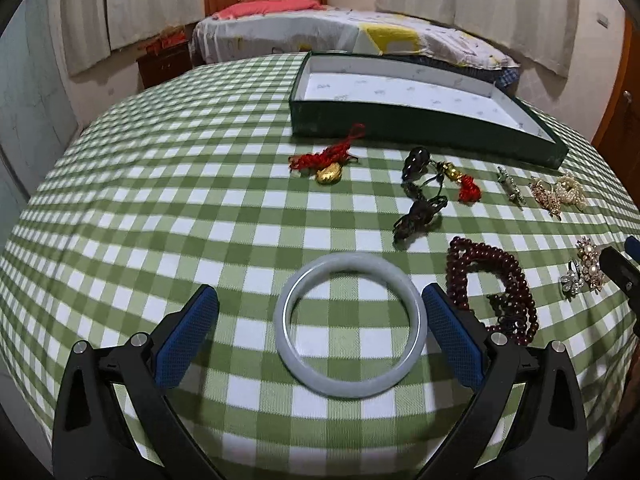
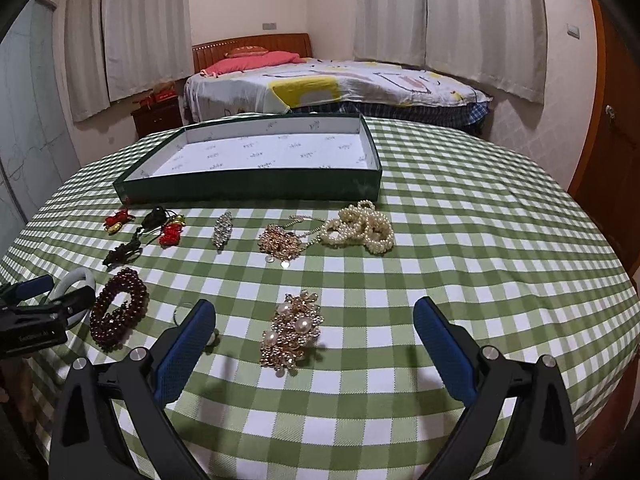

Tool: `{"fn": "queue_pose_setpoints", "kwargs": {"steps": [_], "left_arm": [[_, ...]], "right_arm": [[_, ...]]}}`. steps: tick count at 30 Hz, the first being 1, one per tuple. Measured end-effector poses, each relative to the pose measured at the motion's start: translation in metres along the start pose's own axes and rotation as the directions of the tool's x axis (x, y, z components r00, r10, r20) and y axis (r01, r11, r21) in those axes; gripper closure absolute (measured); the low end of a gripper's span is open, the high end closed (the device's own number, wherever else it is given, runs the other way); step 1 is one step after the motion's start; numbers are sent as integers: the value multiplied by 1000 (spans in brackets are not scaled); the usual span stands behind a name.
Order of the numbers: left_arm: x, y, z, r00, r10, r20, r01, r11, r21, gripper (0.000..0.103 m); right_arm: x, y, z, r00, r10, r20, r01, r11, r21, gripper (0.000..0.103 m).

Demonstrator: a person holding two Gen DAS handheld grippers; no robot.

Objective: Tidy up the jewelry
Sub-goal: 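Grasp the white jade bangle with the left tool while the right tool grasps the gold pearl brooch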

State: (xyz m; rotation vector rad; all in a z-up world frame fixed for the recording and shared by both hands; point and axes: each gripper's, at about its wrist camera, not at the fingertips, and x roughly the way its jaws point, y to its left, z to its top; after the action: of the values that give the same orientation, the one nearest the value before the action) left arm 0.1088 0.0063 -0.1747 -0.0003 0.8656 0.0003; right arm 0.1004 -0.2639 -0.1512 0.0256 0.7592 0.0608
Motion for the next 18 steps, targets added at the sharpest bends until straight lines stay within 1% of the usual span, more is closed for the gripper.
{"fn": "queue_pose_setpoints", "kwargs": {"steps": [3,5,6,7,13,14,16,17,18], "left_arm": [[1,1,0,1000,-2,2,2,1000,5,4],[0,1,0,1000,-11,7,11,1000,12,10],[-3,0,-1,1000,-20,21,20,1000,22,23],[-5,-1,0,999,-23,30,22,999,26,34],[-7,-1,1,999,-26,32,25,999,29,34],[-7,-1,0,999,-26,33,25,999,29,34],[-7,-1,1,999,-25,33,24,999,29,34],[-7,-1,1,999,-26,33,25,999,28,34],[-9,0,0,999,-26,33,25,999,27,34]], "right_arm": [[4,-2,-1,1000,1,-10,-1,1000,8,7],[5,-2,-1,1000,4,-15,-4,1000,12,7],[6,-3,-1,1000,4,-16,-4,1000,13,7],[6,-3,-1,1000,4,-18,-4,1000,13,7],[8,-1,-1,1000,17,-24,-17,1000,12,9],[9,-1,-1,999,21,-25,-21,1000,11,11],[10,-1,-1,999,31,-32,-30,999,11,23],[12,0,-1,999,34,-40,-33,999,12,34],[13,0,-1,998,35,-46,-35,999,14,42]]}}
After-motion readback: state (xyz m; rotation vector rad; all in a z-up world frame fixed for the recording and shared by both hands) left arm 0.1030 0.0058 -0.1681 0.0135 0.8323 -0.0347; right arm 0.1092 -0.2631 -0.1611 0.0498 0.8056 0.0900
